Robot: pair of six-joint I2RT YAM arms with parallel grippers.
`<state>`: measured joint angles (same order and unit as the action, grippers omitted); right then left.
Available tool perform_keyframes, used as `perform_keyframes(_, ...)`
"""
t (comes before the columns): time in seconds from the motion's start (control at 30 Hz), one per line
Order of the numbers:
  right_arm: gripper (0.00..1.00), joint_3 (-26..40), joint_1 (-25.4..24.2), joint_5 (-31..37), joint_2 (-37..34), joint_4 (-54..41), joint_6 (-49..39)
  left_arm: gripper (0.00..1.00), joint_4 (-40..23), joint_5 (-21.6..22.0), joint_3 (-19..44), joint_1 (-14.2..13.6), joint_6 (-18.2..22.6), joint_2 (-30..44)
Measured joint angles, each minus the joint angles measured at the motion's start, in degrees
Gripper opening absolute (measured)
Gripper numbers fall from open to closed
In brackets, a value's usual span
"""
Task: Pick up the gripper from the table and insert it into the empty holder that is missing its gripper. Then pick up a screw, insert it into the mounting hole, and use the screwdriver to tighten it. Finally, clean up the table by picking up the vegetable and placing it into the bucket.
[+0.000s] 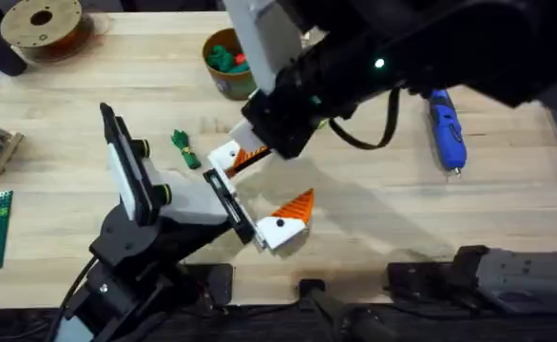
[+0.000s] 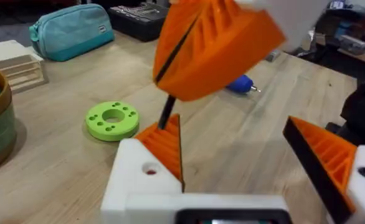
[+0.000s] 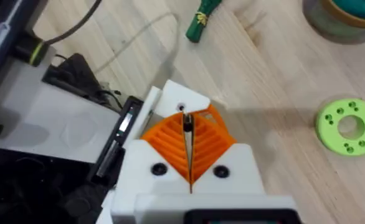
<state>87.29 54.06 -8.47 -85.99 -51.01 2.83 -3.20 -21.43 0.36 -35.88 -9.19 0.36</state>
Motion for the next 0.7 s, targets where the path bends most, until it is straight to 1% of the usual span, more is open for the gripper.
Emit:
perform_keyframes(0.2, 0.007, 0.0, 0.9, -0.35, -0.32, 0.57, 0.6, 0.987, 0.0, -0.02, 0.0, 0.0, 0.18, 0.0)
perform_keyframes(0.47, 0.007, 0.0, 0.97, -0.4, -3.4, 0.9, 1.27, 0.987, -0.01, -0.02, 0.0, 0.0, 0.17, 0.0)
perform_keyframes(0.7, 0.007, 0.0, 1.01, -0.63, -3.5, 1.06, 1.45, 0.987, 0.0, 0.0, 0.0, 0.0, 0.2, 0.0)
